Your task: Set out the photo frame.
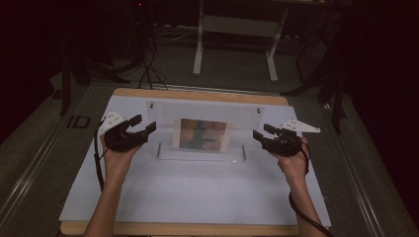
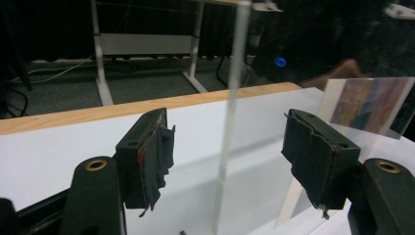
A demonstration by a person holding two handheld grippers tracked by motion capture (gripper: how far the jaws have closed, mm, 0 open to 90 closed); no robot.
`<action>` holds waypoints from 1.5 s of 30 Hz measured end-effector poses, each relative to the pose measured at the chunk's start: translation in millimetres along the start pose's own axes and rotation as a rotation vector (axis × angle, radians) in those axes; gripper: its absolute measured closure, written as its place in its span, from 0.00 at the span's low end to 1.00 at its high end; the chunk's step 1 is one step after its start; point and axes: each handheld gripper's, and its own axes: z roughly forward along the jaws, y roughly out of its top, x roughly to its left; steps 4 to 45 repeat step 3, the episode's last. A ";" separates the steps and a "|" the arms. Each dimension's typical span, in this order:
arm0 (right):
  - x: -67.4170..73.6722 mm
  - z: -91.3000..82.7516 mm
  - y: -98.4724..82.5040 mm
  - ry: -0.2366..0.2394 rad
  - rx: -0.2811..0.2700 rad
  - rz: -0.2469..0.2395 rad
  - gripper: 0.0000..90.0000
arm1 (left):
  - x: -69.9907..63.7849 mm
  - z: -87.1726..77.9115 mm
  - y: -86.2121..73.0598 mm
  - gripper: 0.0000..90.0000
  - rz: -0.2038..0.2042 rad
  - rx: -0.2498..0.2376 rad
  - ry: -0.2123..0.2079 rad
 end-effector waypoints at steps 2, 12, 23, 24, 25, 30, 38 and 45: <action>-1.5 -2.4 1.1 -0.001 0.001 -0.007 0.48 | 5.0 -2.9 0.8 0.38 -0.010 -0.001 0.008; -2.6 -3.8 2.0 0.000 0.002 -0.013 0.48 | 7.7 -4.5 1.4 0.38 -0.013 0.001 0.013; -2.6 -3.8 2.0 0.000 0.002 -0.013 0.48 | 7.7 -4.5 1.4 0.38 -0.013 0.001 0.013; -2.6 -3.8 2.0 0.000 0.002 -0.013 0.48 | 7.7 -4.5 1.4 0.38 -0.013 0.001 0.013; -2.6 -3.8 2.0 0.000 0.002 -0.013 0.48 | 7.7 -4.5 1.4 0.38 -0.013 0.001 0.013; -2.6 -3.8 2.0 0.000 0.002 -0.013 0.48 | 7.7 -4.5 1.4 0.38 -0.013 0.001 0.013; -2.6 -3.8 2.0 0.000 0.002 -0.013 0.48 | 7.7 -4.5 1.4 0.38 -0.013 0.001 0.013; -2.6 -3.8 2.0 0.000 0.002 -0.013 0.48 | 7.7 -4.5 1.4 0.38 -0.013 0.001 0.013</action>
